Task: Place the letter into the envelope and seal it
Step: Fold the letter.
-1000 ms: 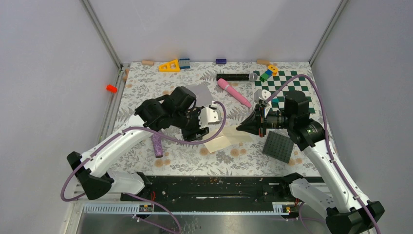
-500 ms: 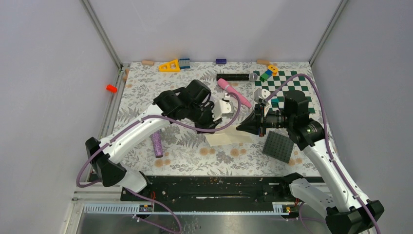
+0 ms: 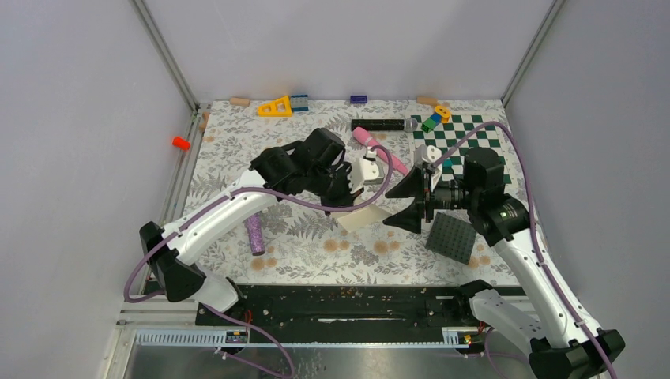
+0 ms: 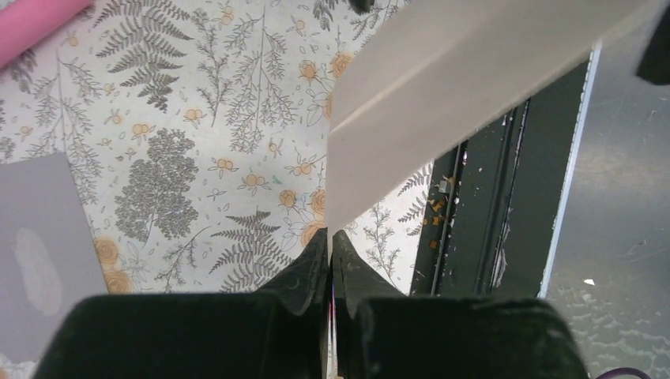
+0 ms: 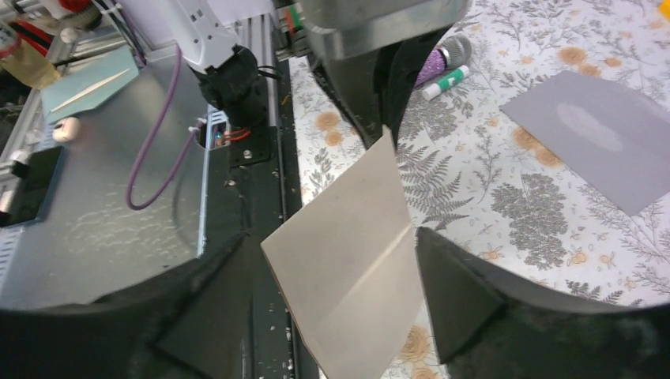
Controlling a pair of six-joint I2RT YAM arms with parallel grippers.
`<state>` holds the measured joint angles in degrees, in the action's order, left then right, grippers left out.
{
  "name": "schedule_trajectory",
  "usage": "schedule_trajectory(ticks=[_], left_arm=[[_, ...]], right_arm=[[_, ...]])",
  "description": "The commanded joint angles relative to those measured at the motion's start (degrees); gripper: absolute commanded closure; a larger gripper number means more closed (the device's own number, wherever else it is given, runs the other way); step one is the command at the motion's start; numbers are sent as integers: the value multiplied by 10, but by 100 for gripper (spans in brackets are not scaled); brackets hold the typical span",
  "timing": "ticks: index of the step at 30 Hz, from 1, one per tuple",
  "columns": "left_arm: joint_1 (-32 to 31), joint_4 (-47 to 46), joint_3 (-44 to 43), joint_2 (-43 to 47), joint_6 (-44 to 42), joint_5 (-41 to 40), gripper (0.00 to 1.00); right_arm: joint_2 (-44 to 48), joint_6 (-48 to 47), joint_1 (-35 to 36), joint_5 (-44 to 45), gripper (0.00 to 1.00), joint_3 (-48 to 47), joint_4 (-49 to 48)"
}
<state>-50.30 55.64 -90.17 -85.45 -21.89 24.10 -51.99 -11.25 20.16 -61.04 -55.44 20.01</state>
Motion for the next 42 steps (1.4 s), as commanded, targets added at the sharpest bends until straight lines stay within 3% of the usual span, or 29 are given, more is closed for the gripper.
schedule_trajectory(ticks=[1,6,15,19,31,42], left_arm=[[-2,-42,-7,43,12,-15,100],[-1,-47,-7,63,9,-22,100],[0,-26,-3,112,-22,33,100],[0,-23,5,132,-25,51,100],[0,-8,7,120,-25,113,100],[0,-7,-12,92,-9,125,100]], right_arm=[[28,5,-4,-43,12,-10,-15],[23,46,-4,-82,3,-28,-16],[2,64,-14,-19,2,-47,-28],[-6,76,-14,-36,1,-20,-68],[-24,223,-7,-125,4,72,-290],[-44,201,31,-97,11,92,-286]])
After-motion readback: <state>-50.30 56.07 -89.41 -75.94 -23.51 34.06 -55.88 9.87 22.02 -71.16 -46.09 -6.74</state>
